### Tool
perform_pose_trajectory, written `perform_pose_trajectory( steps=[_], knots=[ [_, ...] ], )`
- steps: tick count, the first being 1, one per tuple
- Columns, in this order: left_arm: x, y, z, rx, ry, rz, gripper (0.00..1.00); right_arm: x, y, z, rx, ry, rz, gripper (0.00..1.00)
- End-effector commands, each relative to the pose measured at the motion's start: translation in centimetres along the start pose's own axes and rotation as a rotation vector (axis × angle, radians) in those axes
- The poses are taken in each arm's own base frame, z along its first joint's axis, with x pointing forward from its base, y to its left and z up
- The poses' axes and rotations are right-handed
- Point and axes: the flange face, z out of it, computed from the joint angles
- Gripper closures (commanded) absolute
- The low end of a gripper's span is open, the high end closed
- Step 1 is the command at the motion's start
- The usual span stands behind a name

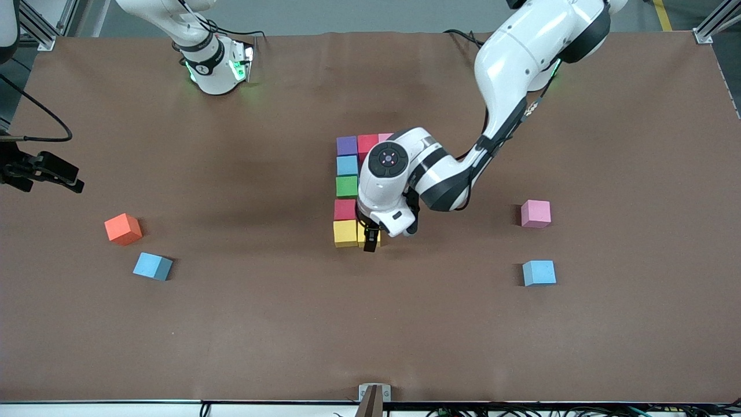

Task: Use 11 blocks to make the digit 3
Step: 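Lower the yellow cube beside the first yellow cube and open the left gripper, then reach the left gripper to the light blue cube and grasp it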

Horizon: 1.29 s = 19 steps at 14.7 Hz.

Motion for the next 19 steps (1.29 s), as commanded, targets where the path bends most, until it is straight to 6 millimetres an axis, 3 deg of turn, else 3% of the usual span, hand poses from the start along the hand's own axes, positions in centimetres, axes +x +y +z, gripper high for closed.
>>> perform_pose_trajectory(
  steps=[1, 3, 5, 7, 9, 12, 16, 19],
  knots=[
    [3.4, 1.3, -3.9, -0.008, 0.056, 0.088, 0.0, -0.5, -0.1, -0.9, -0.007, 0.019, -0.001, 0.0],
    [8.0, 3.3, -6.4, 0.001, 0.073, 0.132, 0.0, -0.5, 1.0, -1.1, -0.005, 0.022, 0.017, 0.0],
    [12.1, 5.2, -8.0, -0.006, 0.08, 0.244, 0.0, -0.5, 0.7, -1.0, -0.003, 0.022, 0.002, 0.0],
    [17.0, 7.3, -8.5, -0.004, 0.089, 0.368, 0.0, -0.5, 0.8, -1.1, 0.002, 0.023, 0.0, 0.0],
    [20.6, 8.7, -9.0, -0.005, 0.093, 0.458, 0.0, -0.6, 0.3, -1.0, -0.002, 0.02, -0.008, 0.0],
    [27.6, 10.5, -8.7, 0.02, 0.1, 0.666, 0.0, -0.6, 0.5, -0.9, -0.004, 0.012, -0.002, 0.0],
    [37.5, 11.6, -6.3, 0.085, 0.084, 0.997, 0.0, -0.5, 0.2, -1.0, -0.001, 0.022, -0.005, 0.0],
    [42.4, 11.7, -3.6, 0.123, 0.049, 1.191, 0.0, -0.5, 0.2, -1.0, -0.001, 0.022, -0.005, 0.0]
  ],
)
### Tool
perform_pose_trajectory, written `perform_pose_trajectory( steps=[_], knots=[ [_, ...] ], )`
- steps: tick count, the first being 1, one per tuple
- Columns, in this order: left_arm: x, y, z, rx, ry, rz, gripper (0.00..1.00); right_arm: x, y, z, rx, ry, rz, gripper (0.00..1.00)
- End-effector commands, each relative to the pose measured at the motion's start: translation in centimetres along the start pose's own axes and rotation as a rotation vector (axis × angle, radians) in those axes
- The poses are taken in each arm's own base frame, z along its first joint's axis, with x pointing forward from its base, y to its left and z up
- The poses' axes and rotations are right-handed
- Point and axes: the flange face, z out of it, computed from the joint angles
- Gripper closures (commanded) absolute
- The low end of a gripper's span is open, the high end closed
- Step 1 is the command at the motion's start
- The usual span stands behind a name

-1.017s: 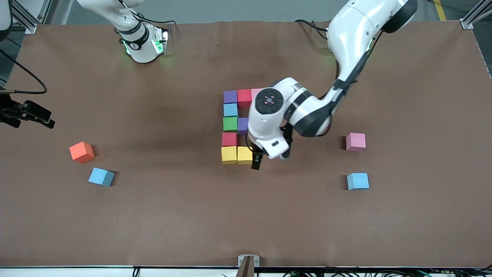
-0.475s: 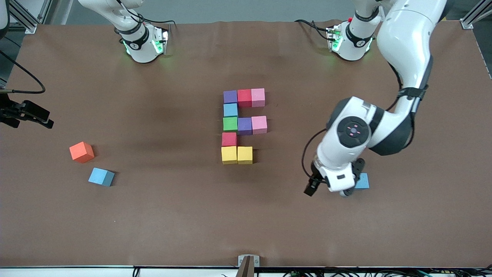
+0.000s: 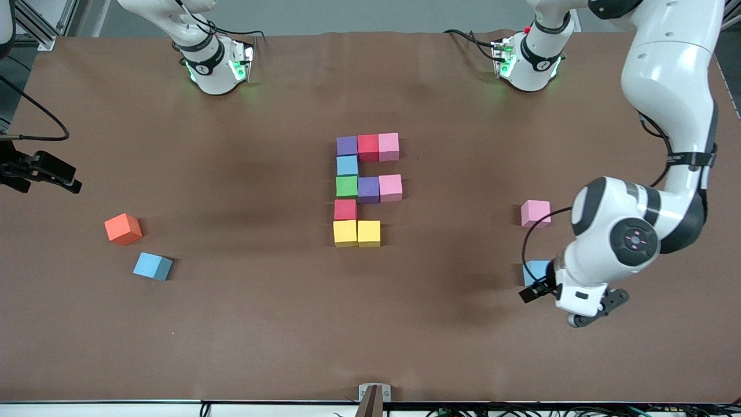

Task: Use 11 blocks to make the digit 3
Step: 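Reach the left gripper to the light blue cube and grasp it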

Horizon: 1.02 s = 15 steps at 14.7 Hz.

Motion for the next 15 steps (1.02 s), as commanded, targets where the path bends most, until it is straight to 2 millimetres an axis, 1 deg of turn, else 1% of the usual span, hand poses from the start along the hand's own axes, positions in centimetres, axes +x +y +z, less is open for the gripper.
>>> perform_pose_trajectory(
  steps=[1, 3, 7, 8, 9, 10, 15],
  knots=[
    [0.7, -1.4, 2.6, 0.002, -0.032, 0.172, 0.0, -0.6, 0.1, -0.7, -0.009, 0.011, -0.003, 0.0],
    [0.6, -1.6, 4.7, 0.0, -0.06, 0.255, 0.0, -0.6, 0.0, -0.7, -0.007, 0.011, -0.004, 0.0],
    [0.1, -1.8, 7.4, 0.011, -0.096, 0.365, 0.0, -0.6, 0.0, -0.7, -0.007, 0.013, -0.003, 0.0],
    [0.4, -2.5, 7.8, 0.014, -0.103, 0.391, 0.0, -0.6, 0.0, -0.7, -0.007, 0.013, -0.003, 0.0],
    [0.6, -3.0, 8.0, 0.015, -0.106, 0.403, 0.0, -0.6, 0.0, -0.7, -0.007, 0.013, -0.003, 0.0],
    [0.4, -3.3, 8.5, 0.02, -0.119, 0.402, 0.0, -0.6, 0.0, -0.7, -0.007, 0.013, -0.003, 0.0],
    [-0.3, -3.5, 10.9, 0.025, -0.154, 0.385, 0.0, -0.6, 0.0, -0.8, -0.006, 0.017, -0.001, 0.0]
  ],
)
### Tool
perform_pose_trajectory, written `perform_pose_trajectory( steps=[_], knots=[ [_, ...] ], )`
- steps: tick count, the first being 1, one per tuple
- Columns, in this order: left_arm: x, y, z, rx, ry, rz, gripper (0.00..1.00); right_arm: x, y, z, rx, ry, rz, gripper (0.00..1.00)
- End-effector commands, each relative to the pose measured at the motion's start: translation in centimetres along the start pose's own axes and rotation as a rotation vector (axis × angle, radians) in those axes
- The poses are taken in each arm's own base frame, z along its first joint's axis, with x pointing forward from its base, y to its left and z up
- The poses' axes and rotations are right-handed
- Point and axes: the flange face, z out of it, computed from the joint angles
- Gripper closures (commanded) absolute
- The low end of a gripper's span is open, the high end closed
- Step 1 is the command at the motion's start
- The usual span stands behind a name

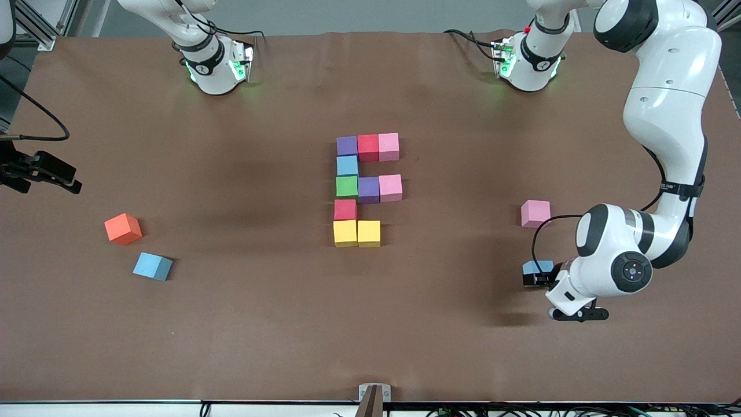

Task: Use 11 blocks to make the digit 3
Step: 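Reach the left gripper to the light blue cube and grasp it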

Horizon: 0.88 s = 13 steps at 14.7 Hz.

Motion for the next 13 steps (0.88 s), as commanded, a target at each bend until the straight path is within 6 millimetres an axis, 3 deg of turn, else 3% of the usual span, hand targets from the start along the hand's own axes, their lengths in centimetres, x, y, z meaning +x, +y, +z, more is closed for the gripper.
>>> perform_pose_trajectory(
  steps=[1, 2, 3, 5, 7, 9, 13],
  knots=[
    [-0.2, 0.0, 1.4, 0.004, -0.016, 0.011, 0.0, -0.5, 0.1, -0.7, -0.006, 0.014, 0.002, 0.0],
    [-0.3, -0.1, 1.8, 0.005, -0.025, 0.008, 0.04, -0.5, 0.1, -0.7, -0.006, 0.014, 0.002, 0.0],
    [-0.6, -0.3, 2.2, 0.007, -0.034, 0.008, 0.17, -0.5, 0.1, -0.7, -0.006, 0.014, 0.002, 0.0],
    [-0.9, -0.2, 2.0, -0.001, -0.042, -0.025, 0.51, -0.5, 0.1, -0.7, -0.006, 0.014, 0.002, 0.0],
    [-1.0, 1.2, 1.2, 0.0, -0.035, -0.175, 0.72, -0.5, 0.2, -0.7, -0.006, 0.014, 0.003, 0.0],
    [-1.4, 4.7, -0.1, -0.011, -0.021, -0.304, 0.74, -0.5, 0.1, -0.7, -0.006, 0.014, 0.002, 0.0],
    [-2.4, 9.4, -3.3, -0.07, -0.006, -0.481, 0.77, -0.5, 0.2, -0.7, -0.006, 0.016, 0.003, 0.0]
  ],
)
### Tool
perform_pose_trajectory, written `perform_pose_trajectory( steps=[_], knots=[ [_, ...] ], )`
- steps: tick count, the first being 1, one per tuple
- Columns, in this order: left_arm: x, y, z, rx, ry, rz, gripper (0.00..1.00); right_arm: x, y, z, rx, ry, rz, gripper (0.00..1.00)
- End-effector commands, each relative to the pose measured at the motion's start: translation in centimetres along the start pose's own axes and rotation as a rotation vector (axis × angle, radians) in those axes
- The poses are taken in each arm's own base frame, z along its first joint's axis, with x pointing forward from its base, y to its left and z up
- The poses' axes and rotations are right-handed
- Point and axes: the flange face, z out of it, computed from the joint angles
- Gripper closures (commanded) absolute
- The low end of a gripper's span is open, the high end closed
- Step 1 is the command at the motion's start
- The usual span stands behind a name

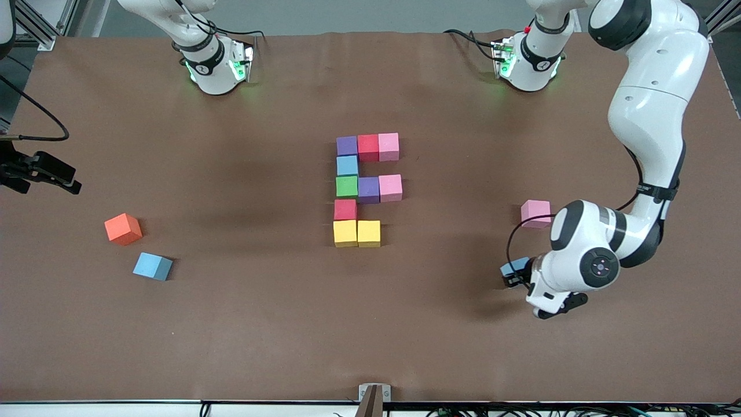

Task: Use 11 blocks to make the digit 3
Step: 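Carry the light blue cube to the yellow cubes with the left gripper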

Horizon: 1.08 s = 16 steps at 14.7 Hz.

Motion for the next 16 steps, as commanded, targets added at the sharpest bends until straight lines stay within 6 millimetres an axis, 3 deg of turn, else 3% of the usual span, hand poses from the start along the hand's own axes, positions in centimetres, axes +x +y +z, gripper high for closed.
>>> perform_pose_trajectory(
  steps=[1, 6, 10, 16],
  knots=[
    [-2.0, 2.1, -2.3, -0.024, 0.006, -0.146, 0.77, -0.6, 0.2, -0.6, -0.006, 0.012, 0.003, 0.0],
    [-6.6, 7.5, -3.3, -0.058, -0.02, -0.49, 0.77, -0.5, 0.2, -0.7, -0.006, 0.015, 0.003, 0.0],
    [-9.6, 10.5, -4.9, -0.081, -0.027, -0.8, 0.77, -0.5, 0.2, -0.6, -0.006, 0.013, 0.003, 0.0],
    [-15.9, 16.3, -3.3, -0.096, 0.032, -1.214, 0.77, -0.5, 0.2, -0.6, -0.005, 0.013, 0.003, 0.0]
  ],
)
